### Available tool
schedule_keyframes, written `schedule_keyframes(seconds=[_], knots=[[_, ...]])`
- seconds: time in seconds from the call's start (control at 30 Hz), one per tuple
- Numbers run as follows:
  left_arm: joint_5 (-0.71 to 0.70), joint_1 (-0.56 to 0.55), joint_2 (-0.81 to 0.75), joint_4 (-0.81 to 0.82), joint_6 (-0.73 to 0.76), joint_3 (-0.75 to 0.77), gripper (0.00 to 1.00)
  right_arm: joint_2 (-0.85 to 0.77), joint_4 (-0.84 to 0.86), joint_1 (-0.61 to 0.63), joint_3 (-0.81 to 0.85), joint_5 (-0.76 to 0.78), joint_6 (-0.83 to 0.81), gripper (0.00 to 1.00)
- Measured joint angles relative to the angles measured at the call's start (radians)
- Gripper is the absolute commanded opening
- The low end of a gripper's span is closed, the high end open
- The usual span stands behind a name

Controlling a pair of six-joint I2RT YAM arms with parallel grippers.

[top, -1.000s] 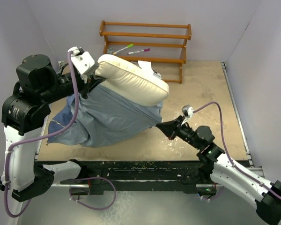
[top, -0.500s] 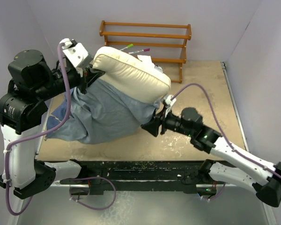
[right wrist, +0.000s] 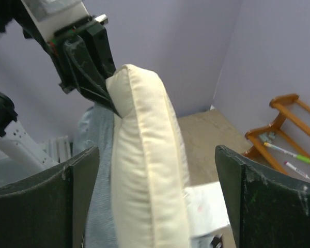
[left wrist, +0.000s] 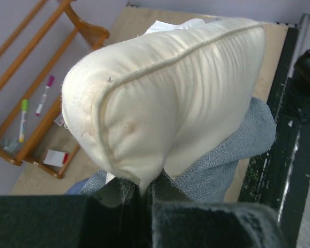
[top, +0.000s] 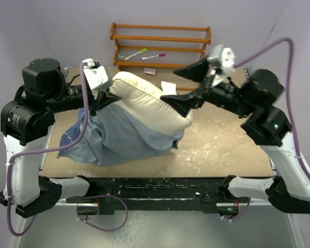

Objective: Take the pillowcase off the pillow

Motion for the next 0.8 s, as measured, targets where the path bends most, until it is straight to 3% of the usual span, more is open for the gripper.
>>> schedule_keyframes(seconds=[0.3, 0.67, 0.73, 0.77, 0.8], knots=[[0.059, 0.0, -0.002, -0.106, 0.093, -0.082, 0.0, 0.228, -0.059, 0.005, -0.021, -0.137, -0.061, 1.0], [0.069, 0.0, -0.02, -0.097, 0.126, -0.13, 0.0, 0.265, -0.047, 0.028, -0.042, -0.308, -0.064, 0.91], [0.069, 0.0, -0.026, -0.097, 0.126, -0.138, 0.0, 0.287, -0.048, 0.03, -0.046, -0.33, -0.066, 0.8], [0.068, 0.0, -0.029, -0.097, 0.126, -0.141, 0.04, 0.298, -0.05, 0.03, -0.047, -0.336, -0.068, 0.68], [0.064, 0.0, -0.03, -0.097, 0.126, -0.143, 0.19, 0.312, -0.05, 0.03, -0.047, -0.34, -0.068, 0.55]])
